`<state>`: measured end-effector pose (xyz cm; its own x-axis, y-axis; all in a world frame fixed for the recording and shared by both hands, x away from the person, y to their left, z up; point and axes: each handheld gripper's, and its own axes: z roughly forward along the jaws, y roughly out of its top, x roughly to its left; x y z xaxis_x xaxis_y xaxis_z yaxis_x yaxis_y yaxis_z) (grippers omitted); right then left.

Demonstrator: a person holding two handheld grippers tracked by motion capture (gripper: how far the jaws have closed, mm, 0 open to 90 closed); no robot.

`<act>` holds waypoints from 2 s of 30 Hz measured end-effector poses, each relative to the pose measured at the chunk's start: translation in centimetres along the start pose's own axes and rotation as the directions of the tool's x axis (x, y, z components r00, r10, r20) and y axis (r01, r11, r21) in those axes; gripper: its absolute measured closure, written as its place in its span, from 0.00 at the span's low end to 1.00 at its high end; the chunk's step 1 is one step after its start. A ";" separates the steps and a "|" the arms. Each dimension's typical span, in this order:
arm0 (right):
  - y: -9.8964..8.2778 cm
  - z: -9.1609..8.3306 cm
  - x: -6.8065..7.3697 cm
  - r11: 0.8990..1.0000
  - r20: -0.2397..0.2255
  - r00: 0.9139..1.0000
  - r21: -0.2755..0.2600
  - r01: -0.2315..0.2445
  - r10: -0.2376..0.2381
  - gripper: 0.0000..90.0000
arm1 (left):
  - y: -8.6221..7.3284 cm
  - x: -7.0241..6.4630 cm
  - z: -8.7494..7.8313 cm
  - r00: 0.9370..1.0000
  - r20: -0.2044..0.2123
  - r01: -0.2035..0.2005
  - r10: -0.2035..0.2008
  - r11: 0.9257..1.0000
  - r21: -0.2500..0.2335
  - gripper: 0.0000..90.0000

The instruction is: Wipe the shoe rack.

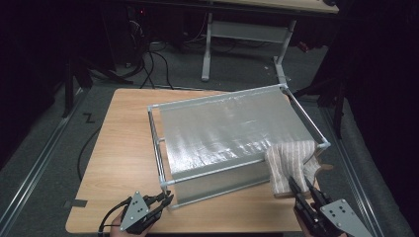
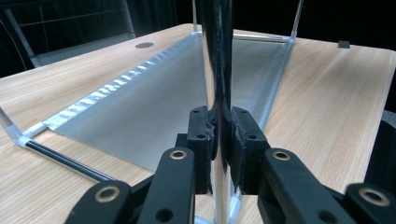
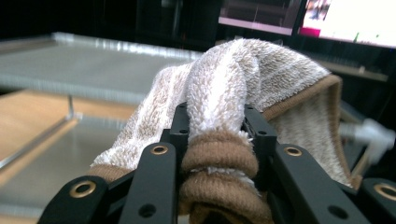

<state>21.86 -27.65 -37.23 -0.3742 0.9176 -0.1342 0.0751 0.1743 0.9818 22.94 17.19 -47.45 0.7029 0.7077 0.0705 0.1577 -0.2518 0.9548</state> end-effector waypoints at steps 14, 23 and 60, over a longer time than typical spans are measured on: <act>-7.3 3.7 -1.2 0.962 -0.014 0.999 0.270 -0.044 0.050 0.78 | 0.1 1.0 0.3 1.000 -0.019 0.010 -0.009 1.000 0.005 0.89; -10.1 8.3 -0.6 0.908 -0.060 0.998 0.419 0.001 0.026 0.78 | -0.1 2.4 -0.1 0.998 -0.060 0.031 -0.030 1.000 0.006 0.89; -9.3 13.9 7.5 0.883 -0.312 0.950 0.439 0.166 -0.023 0.78 | -2.6 9.6 -6.1 0.931 -0.337 0.143 -0.138 0.990 -0.011 0.89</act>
<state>31.17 -17.46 -49.19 -0.6457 0.7559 -0.1084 0.4103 0.4631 0.7856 25.07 28.64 -47.52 0.3992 0.9163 0.0313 0.2488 -0.1412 0.9582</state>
